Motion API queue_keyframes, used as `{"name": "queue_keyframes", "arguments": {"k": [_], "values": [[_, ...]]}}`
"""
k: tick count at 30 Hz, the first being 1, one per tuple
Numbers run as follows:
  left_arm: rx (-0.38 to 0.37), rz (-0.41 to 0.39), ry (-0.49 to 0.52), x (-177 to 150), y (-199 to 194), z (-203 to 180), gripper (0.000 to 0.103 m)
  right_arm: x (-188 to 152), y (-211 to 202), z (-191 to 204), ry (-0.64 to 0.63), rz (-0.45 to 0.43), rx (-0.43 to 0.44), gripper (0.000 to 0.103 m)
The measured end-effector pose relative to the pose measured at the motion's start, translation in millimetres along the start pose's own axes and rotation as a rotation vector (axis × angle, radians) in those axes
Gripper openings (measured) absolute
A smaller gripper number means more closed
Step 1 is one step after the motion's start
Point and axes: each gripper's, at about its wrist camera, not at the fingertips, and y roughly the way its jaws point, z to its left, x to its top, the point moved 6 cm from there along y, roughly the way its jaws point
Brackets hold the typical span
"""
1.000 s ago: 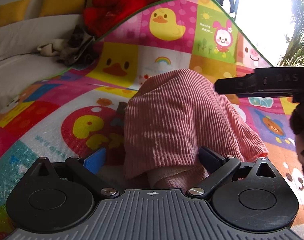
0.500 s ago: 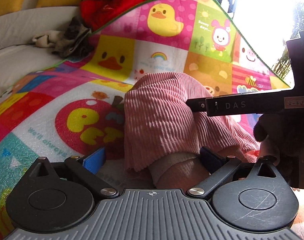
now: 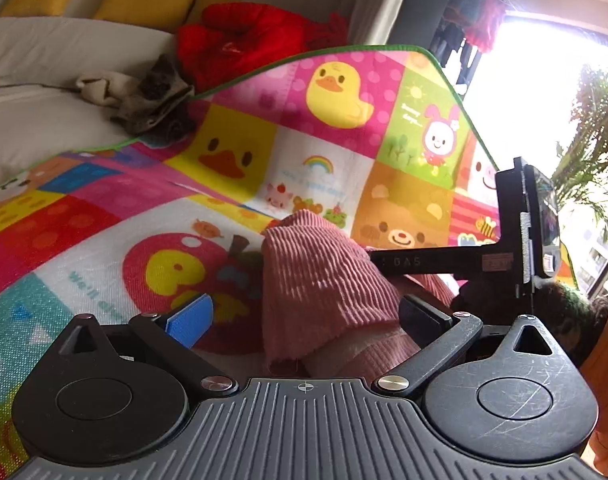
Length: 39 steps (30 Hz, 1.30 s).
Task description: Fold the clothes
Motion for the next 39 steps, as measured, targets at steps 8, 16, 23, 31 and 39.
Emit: {"name": "queue_keyframes", "arguments": {"k": [8,16,23,31,39], "values": [[0.050,0.007,-0.028,-0.4,1.6,9.3,0.102,-22.6,-90.3,39.6,-0.184,-0.115,0.163,0.086],[0.078,0.016,-0.024,-4.0,5.1,12.8,0.102,-62.6,-91.5,44.9,-0.198,-0.022,0.177,0.087],[0.086,0.021,-0.026,-4.7,6.7,13.4,0.102,-82.4,-110.1,79.0,-0.330,-0.037,0.247,0.087],[0.082,0.041,-0.014,-8.2,9.6,11.2,0.102,-86.7,-98.0,79.4,-0.526,-0.113,0.068,0.089],[0.091,0.058,-0.011,-10.2,12.8,11.5,0.102,-83.7,-124.3,62.6,-0.330,-0.051,0.309,0.089]]}}
